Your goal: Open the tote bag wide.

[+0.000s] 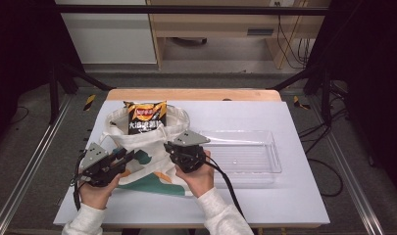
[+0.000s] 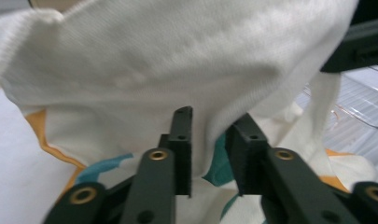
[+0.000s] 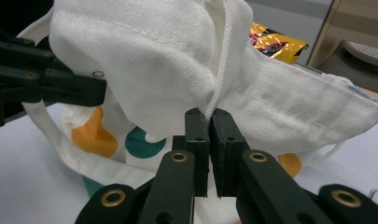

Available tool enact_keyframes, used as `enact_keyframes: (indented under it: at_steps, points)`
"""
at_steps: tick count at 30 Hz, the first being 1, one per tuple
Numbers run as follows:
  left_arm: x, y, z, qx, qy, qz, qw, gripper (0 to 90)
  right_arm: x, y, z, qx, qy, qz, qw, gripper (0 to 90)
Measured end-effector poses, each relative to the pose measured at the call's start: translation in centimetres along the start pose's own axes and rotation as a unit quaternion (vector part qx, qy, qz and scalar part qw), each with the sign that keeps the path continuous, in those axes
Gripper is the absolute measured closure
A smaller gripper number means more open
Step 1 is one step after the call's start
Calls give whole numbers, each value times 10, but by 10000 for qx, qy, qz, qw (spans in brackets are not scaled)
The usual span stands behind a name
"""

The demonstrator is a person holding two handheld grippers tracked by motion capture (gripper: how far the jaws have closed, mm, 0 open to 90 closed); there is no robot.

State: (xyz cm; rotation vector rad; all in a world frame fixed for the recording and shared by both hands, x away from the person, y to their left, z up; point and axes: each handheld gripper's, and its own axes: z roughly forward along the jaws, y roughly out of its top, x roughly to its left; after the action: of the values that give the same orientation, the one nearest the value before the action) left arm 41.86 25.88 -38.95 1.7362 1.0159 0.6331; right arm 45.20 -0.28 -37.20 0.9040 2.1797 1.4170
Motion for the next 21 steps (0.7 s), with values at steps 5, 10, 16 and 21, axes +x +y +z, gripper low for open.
enact_keyframes:
  at_steps: [5, 10, 16, 21]
  points:
    - [-4, -1, -2, 32, -36, 53, 10000, 796, 4, -7, -4, 18, 60, 1, 10000, 867]
    - [-7, -9, -3, 215, 9, 176, 9996, 879, 7, -18, -3, 27, 124, 51, 9999, 866]
    - [-6, -16, -8, 252, 51, 226, 9994, 882, 7, -19, -9, -92, 255, 147, 9995, 758]
    - [-5, -22, -10, 303, -3, 230, 9993, 882, 5, -14, -23, -346, 432, 204, 9983, 715]
